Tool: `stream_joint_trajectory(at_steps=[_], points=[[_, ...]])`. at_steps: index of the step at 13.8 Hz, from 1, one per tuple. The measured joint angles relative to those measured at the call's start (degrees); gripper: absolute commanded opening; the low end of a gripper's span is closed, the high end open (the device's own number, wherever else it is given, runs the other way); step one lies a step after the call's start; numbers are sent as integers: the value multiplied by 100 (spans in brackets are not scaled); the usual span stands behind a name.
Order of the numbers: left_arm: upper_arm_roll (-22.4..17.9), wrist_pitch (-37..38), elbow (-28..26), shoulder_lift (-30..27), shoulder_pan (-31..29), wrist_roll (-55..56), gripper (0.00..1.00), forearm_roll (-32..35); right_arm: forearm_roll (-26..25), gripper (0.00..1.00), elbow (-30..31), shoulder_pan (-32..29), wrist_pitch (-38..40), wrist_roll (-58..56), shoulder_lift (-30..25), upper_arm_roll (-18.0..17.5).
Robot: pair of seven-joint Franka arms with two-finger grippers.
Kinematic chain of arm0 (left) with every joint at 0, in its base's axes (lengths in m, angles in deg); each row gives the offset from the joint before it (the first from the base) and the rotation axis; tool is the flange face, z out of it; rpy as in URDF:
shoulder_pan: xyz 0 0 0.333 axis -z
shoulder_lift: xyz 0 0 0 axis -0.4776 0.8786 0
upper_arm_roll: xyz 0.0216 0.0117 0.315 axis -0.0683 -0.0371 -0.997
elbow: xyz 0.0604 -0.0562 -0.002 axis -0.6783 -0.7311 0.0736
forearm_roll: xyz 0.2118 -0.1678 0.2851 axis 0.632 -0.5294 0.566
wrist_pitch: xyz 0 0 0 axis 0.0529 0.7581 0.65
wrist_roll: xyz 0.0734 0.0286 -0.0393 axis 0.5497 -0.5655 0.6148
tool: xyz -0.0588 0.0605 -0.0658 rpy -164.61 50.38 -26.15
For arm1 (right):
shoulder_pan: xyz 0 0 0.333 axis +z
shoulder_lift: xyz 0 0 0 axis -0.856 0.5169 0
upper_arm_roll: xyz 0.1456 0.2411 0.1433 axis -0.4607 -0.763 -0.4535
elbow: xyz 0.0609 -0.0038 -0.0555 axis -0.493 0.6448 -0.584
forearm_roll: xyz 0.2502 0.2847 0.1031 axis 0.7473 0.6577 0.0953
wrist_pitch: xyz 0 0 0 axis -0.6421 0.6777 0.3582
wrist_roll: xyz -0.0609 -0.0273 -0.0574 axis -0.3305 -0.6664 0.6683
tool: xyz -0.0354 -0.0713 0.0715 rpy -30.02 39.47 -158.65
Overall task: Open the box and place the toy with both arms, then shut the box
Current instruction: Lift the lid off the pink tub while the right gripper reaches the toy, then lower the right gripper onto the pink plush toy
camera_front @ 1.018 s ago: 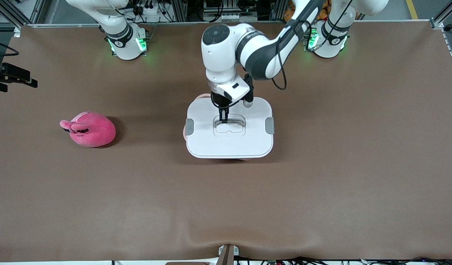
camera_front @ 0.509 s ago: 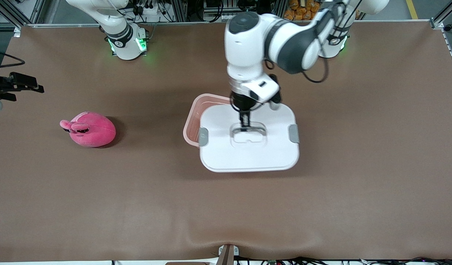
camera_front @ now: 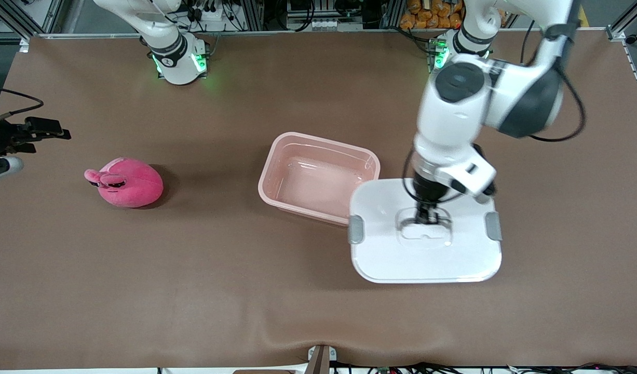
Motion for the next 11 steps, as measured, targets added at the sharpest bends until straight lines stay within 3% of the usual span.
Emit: stream_joint_trajectory(at_steps=[6, 11], points=[[14, -207, -38, 296, -795, -998, 0, -152, -1, 100, 367, 134, -371, -582, 108, -41], [22, -202, -156, 296, -1060, -1165, 0, -157, -67, 100, 883, 338, -1028, -1248, 128, -48]])
